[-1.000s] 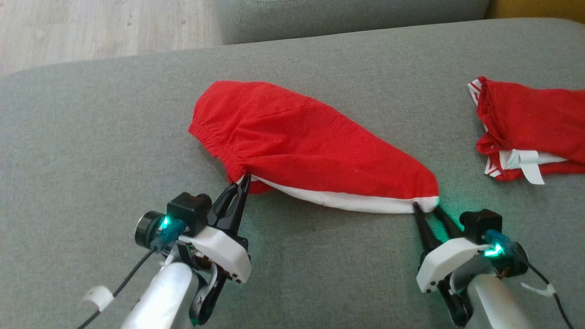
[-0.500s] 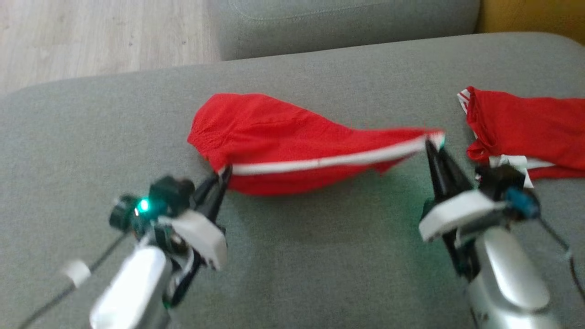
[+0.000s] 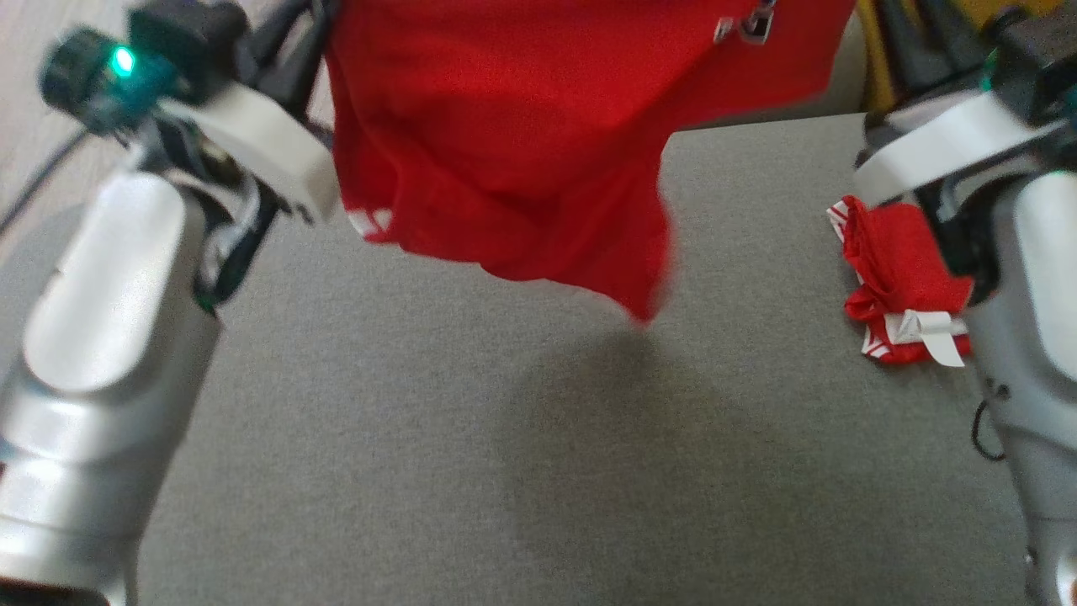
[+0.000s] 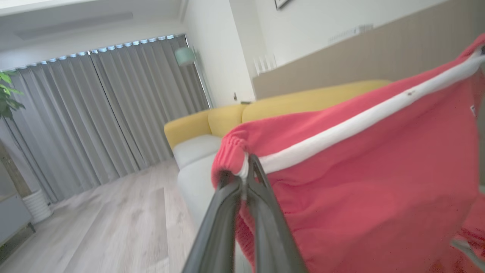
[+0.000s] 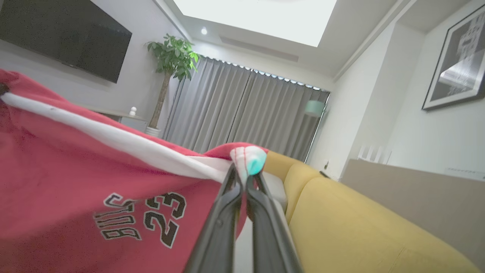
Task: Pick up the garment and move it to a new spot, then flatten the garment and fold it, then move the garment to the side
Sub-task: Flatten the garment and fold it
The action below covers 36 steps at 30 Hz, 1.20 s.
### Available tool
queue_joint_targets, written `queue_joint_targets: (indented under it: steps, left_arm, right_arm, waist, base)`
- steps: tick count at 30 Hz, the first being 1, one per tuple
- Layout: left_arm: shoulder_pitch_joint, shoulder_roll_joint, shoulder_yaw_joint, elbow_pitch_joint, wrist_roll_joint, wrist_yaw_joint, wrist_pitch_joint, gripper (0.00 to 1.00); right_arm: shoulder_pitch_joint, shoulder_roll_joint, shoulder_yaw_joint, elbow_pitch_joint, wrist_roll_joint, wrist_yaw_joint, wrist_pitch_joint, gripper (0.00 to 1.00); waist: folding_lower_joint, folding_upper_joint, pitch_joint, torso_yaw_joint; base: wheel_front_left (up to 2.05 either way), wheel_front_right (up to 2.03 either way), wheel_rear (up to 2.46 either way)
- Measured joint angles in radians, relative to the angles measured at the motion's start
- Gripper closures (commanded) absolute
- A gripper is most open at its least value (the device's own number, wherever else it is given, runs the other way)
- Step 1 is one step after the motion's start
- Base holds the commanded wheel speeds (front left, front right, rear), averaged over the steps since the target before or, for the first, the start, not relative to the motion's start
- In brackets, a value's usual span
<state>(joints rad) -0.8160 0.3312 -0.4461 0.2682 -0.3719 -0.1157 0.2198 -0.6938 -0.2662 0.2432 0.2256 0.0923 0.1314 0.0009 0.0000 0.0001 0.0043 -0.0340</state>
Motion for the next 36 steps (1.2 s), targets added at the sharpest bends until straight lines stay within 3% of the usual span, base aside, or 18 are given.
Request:
queue_joint_targets:
  steps: [5, 10, 21, 26, 33, 36]
  left_arm:
    - [-0.060, 0.000, 0.030, -0.013, -0.015, 0.001, -0.036, 1.00]
    - [-0.014, 0.007, -0.005, -0.045, -0.041, 0.000, 0.003, 1.00]
    - [0.090, 0.040, -0.042, -0.120, -0.086, -0.007, 0.051, 1.00]
    - [-0.006, 0.043, -0.032, -0.020, -0.081, -0.007, 0.025, 1.00]
    - [-0.372, 0.007, -0.014, 0.223, -0.041, -0.009, -0.114, 1.00]
    - [-0.460, -0.010, -0.007, 0.297, -0.025, -0.009, -0.175, 1.00]
  right_arm:
    - [-0.016, -0.035, 0.006, -0.049, -0.010, 0.000, 0.031, 1.00]
    - [0.051, -0.063, 0.025, -0.100, -0.003, 0.000, 0.088, 1.00]
    - [0.098, -0.093, 0.000, -0.156, 0.021, 0.000, 0.154, 1.00]
    - [-0.044, -0.093, 0.049, -0.058, 0.020, 0.000, 0.125, 1.00]
    - [-0.453, -0.051, 0.090, 0.259, 0.017, 0.000, -0.006, 1.00]
    - [-0.544, -0.036, 0.080, 0.344, -0.002, 0.000, -0.062, 1.00]
  waist:
    - [0.0000, 0.0000, -0.013, 0.003]
    - [0.0000, 0.0000, 0.000, 0.011]
    - [0.0001, 0.0000, 0.126, 0.017]
    - [0.0003, 0.0000, 0.222, 0.012]
    - [0.0005, -0.0001, 0.361, -0.009]
    - [0.0006, -0.0001, 0.391, -0.013]
  base:
    - [0.00, 0.00, 0.00]
    - [0.00, 0.00, 0.00]
    - [0.00, 0.00, 0.00]
    - [0.00, 0.00, 0.00]
    - [0.00, 0.00, 0.00]
    - [0.00, 0.00, 0.00]
